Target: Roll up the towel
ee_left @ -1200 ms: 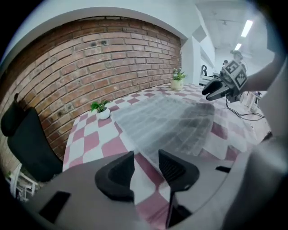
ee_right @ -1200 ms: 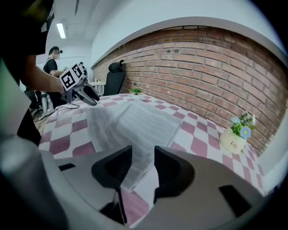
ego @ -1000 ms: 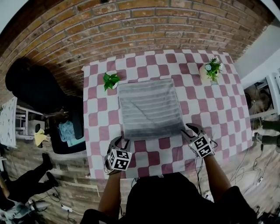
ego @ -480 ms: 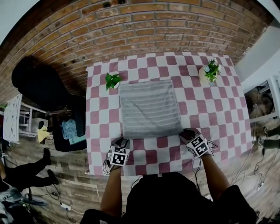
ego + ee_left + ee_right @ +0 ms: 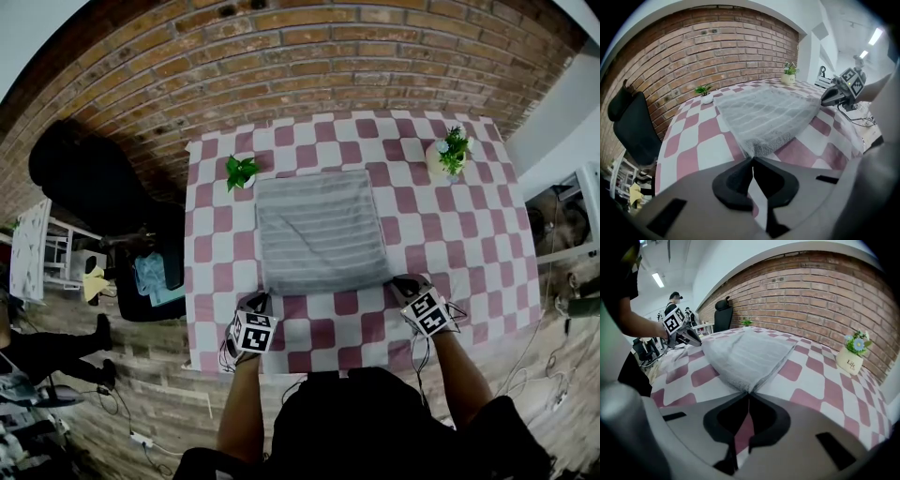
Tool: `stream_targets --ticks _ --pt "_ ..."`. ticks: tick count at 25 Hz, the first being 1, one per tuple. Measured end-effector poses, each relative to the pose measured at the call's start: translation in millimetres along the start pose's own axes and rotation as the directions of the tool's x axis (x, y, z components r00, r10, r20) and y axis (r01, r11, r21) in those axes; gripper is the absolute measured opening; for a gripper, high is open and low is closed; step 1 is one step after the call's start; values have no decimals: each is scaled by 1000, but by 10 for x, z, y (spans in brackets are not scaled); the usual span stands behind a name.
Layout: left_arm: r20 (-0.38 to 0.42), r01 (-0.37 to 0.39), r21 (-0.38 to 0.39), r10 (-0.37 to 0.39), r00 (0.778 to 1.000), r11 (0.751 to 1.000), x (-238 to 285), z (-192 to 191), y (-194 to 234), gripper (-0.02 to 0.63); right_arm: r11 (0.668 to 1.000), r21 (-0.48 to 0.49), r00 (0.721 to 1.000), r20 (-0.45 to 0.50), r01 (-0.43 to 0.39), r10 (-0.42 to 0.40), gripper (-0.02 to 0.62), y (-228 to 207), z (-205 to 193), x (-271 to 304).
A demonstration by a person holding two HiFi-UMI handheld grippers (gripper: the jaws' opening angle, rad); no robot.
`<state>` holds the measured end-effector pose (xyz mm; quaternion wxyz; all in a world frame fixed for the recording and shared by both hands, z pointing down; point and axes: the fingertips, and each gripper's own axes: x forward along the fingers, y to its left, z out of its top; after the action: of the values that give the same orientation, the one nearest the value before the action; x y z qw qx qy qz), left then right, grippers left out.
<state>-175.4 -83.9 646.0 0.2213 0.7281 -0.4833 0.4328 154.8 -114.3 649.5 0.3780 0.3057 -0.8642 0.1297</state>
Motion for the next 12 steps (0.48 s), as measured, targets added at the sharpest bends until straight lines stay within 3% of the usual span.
stream_targets --ticks 12 --pt "7 3 34 -4 1000 999 -209 -171 -250 6 999 -31 999 48 -23 24 6 37 -41 -252"
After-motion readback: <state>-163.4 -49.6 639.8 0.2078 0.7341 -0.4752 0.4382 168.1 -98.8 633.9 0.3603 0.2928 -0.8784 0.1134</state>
